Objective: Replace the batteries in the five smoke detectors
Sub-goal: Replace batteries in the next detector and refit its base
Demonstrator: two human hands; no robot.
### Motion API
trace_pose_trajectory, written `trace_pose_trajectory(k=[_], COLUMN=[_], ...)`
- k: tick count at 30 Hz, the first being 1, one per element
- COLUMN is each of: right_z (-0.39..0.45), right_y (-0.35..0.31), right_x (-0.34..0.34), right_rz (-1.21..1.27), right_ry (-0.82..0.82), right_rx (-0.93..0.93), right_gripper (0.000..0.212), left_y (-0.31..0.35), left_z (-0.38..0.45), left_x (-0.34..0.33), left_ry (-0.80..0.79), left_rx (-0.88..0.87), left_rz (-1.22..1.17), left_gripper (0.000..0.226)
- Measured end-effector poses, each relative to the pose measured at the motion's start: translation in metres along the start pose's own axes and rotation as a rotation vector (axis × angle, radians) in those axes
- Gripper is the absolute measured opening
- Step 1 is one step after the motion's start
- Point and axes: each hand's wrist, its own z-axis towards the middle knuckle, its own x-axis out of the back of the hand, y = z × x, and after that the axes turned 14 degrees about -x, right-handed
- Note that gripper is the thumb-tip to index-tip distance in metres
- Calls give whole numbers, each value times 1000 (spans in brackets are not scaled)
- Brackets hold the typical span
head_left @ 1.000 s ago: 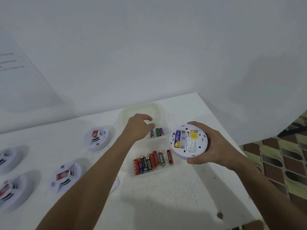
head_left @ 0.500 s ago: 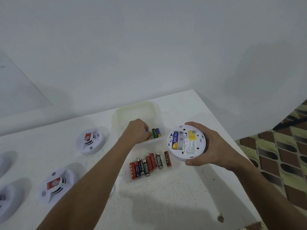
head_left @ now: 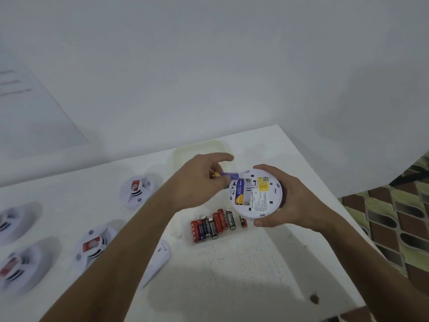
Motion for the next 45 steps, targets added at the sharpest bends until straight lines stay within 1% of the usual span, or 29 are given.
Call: trace_pose_trajectory(k=[2, 6, 8, 9, 11, 13, 14, 15, 17, 20, 21, 22, 25, 28, 34, 39, 40, 42, 43, 45], right_z=[1, 1, 2, 2, 2, 3, 3, 3, 4, 4, 4, 4, 3, 5, 8, 9, 9, 11, 11, 9], right_y=[-6, -17, -24, -27, -33, -39, -41, -42, -46, -49, -50, -51, -56, -58, -57, -56, -56, -54, -52, -47], right_x=[-11, -37, -51, -58, -71, -82, -87, -91, -97, -101, -102, -104, -109, -114, -121, -122, -121, -120, -118, -114], right_rz=[-14, 8, 15, 22, 28, 30, 36, 44, 59, 52, 45, 43, 33, 18, 6, 1, -14, -35, -38, -37], right_ry=[-21, -102, -149, -172, -207, -223, -230, -236, -247, -257, -259, -265, -289, -292, -314, -295, -290, -266, -251, -231], right_rx=[23, 41, 56, 64, 83, 100, 104, 107, 106, 117, 118, 120, 139, 145, 119, 103, 96, 75, 60, 38], right_gripper=[89, 93, 94, 93, 91, 91, 90, 89, 91, 93, 93, 93, 92, 90, 88, 90, 91, 94, 96, 98], left_y=[9, 14, 12, 11, 7, 2, 0, -2, -6, -12, -15, -17, -20, -20, -27, -35, -38, -49, -56, -72], left_z=[-14, -40, -54, -60, -74, -90, -97, -104, -119, -139, -145, -150, -157, -164, -175, -178, -178, -182, -184, -191], left_x=[7, 17, 20, 20, 18, 16, 15, 14, 17, 26, 28, 28, 26, 26, 24, 19, 17, 15, 14, 8], left_ry=[13, 85, 162, 214, 307, 341, 329, 300, 223, 50, 11, 4, 75, 108, 94, 149, 160, 198, 207, 171], left_rx=[-2, 111, 125, 124, 107, 79, 69, 62, 53, 59, 52, 37, -10, -32, -47, -95, -90, -17, 40, 180], left_rz=[-67, -240, -266, -247, -138, 29, 99, 136, 108, 40, 37, 36, 28, 18, 45, 31, 21, -32, -21, 147], left_gripper=[30, 37, 36, 32, 23, 17, 18, 26, 49, 83, 90, 90, 79, 73, 76, 71, 73, 88, 95, 97])
